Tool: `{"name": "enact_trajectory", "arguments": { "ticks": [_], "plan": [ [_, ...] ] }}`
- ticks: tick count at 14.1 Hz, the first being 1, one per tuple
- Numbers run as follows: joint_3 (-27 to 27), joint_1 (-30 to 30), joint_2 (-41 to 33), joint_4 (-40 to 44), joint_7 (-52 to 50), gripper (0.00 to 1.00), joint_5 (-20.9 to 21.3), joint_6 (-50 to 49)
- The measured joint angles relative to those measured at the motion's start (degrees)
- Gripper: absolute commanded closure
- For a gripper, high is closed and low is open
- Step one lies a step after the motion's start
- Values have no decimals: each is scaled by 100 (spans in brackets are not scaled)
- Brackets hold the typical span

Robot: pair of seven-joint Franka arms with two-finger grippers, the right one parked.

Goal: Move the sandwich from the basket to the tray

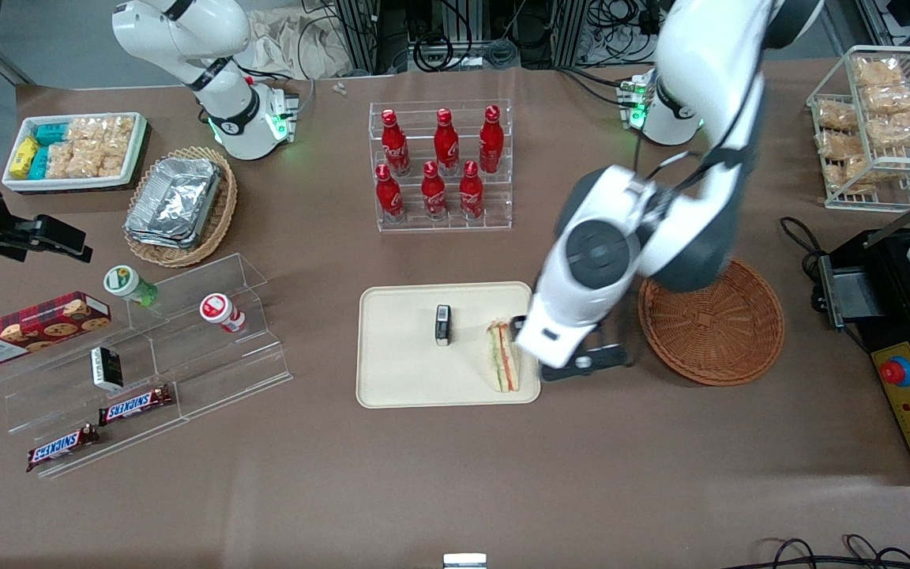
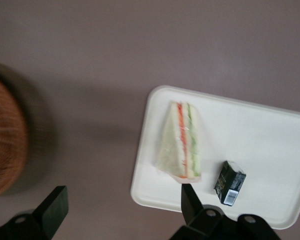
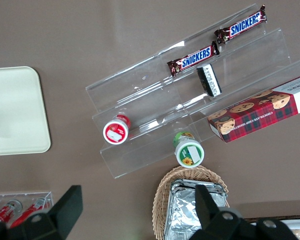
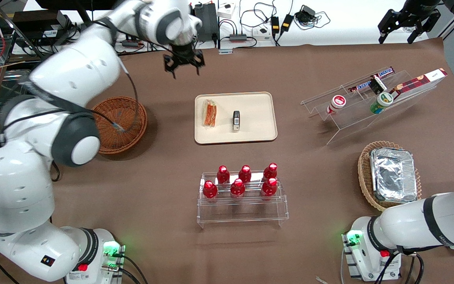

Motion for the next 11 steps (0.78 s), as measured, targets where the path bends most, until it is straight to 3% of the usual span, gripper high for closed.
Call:
{"name": "enact_trajectory", "arguments": {
  "ticks": [6,11],
  "plan": [
    [49,1119,-2336,-2105,1367,0,81,-25],
    [68,2320,-3269,-2847,3193,0,99,-30]
  ]
}}
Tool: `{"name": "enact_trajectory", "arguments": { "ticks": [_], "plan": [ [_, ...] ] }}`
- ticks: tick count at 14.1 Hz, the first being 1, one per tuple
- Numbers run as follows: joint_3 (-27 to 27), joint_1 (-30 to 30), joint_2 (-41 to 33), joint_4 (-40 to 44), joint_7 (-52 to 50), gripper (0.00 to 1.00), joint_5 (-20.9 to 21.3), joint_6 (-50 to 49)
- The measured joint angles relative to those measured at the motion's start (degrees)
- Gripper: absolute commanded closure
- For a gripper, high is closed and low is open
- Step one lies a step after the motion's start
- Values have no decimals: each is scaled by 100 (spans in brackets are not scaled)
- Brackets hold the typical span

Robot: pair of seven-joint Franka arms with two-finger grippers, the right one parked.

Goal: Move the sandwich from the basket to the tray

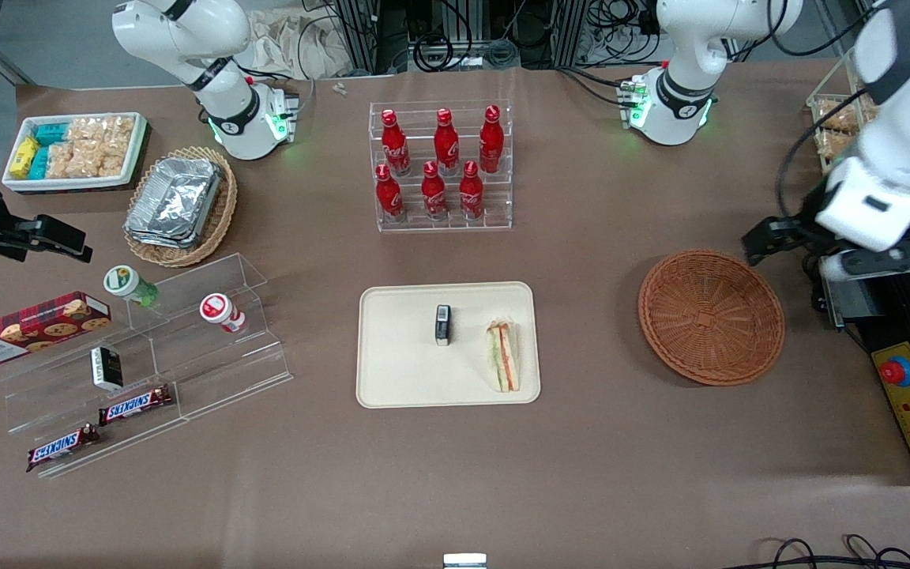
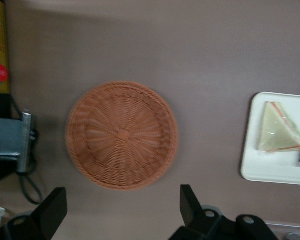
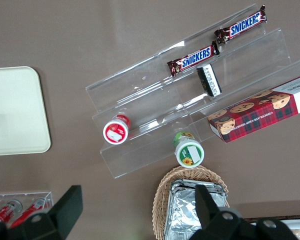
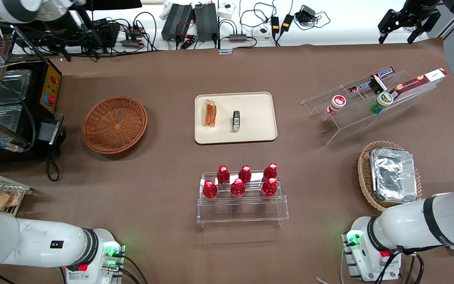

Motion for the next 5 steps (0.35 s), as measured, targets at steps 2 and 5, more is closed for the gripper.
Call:
{"name": "enact_trajectory", "arguments": {
  "ticks": [2,5],
  "plan": [
    [5,475,-49,-17,720,0,1,-23],
    [-5,703,102,307,1041,0,2,-246]
  ]
}}
